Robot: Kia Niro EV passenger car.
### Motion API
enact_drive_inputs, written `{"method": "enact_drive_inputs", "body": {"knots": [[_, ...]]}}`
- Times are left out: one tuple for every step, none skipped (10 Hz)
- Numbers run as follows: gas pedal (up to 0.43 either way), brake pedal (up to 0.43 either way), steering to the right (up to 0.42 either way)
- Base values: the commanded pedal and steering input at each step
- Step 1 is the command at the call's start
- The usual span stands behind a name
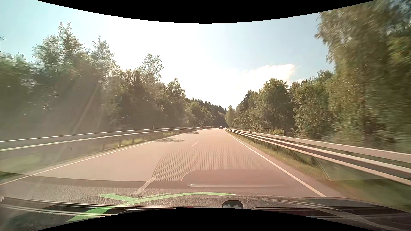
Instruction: Follow the waypoints while adhering to traffic rules and regulations
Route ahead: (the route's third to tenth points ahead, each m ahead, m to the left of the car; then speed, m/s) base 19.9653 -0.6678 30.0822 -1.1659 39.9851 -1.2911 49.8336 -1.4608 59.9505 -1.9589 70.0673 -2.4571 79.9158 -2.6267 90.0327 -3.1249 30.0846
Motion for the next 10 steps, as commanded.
{"method": "enact_drive_inputs", "body": {"knots": [[0.268, 0.0, 0.003], [0.209, 0.0, 0.004], [0.197, 0.0, 0.004], [0.197, 0.0, 0.004], [0.197, 0.0, 0.004], [0.197, 0.0, 0.004], [0.197, 0.0, 0.004], [0.197, 0.0, 0.003], [0.197, 0.0, 0.002], [0.197, 0.0, 0.002]]}}
